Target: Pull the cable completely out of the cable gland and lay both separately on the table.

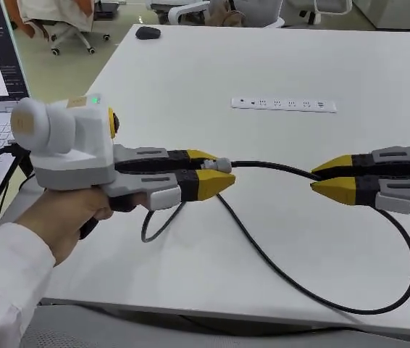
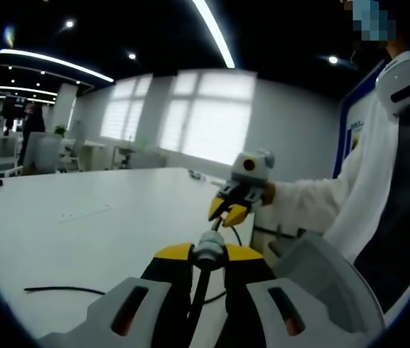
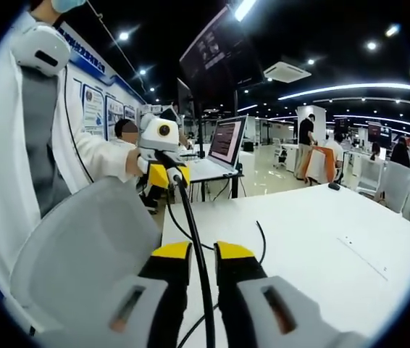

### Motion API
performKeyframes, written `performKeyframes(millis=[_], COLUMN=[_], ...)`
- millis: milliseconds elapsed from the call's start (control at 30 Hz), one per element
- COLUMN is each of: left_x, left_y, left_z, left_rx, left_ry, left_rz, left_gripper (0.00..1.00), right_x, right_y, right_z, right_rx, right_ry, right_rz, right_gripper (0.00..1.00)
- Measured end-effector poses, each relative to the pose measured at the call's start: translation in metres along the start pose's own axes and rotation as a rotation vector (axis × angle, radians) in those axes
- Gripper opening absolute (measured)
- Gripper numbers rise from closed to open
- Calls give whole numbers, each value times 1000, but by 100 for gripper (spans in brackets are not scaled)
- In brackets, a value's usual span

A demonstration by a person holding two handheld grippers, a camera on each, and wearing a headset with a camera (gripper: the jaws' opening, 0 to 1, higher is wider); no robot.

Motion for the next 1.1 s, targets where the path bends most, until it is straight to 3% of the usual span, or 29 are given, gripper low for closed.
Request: performKeyframes(millis=[100,467,800,1100], left_x=[1,2,4,7], left_y=[2,7,10,12], left_z=[3,11,10,11], left_rx=[-9,-35,-50,-66], left_ry=[3,0,6,19], left_rz=[0,1,5,5], left_gripper=[17,17,17,17], right_x=[13,52,44,37], right_y=[-6,-25,-23,-26], right_z=[7,40,53,56], right_rx=[34,138,178,201], right_ry=[22,48,12,24], right_rz=[-33,-164,-170,-129], right_gripper=[17,13,12,4])
Point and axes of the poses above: the centre of the closed fingertips' face, and the gripper's own axes: z roughly forward along the fingers, y roughly to its right, x roughly out of its top, the point moved 5 cm from there along -z, roughly backward along the fingers, and after that the axes turned 4 degrees about z, right-handed, at the moved point
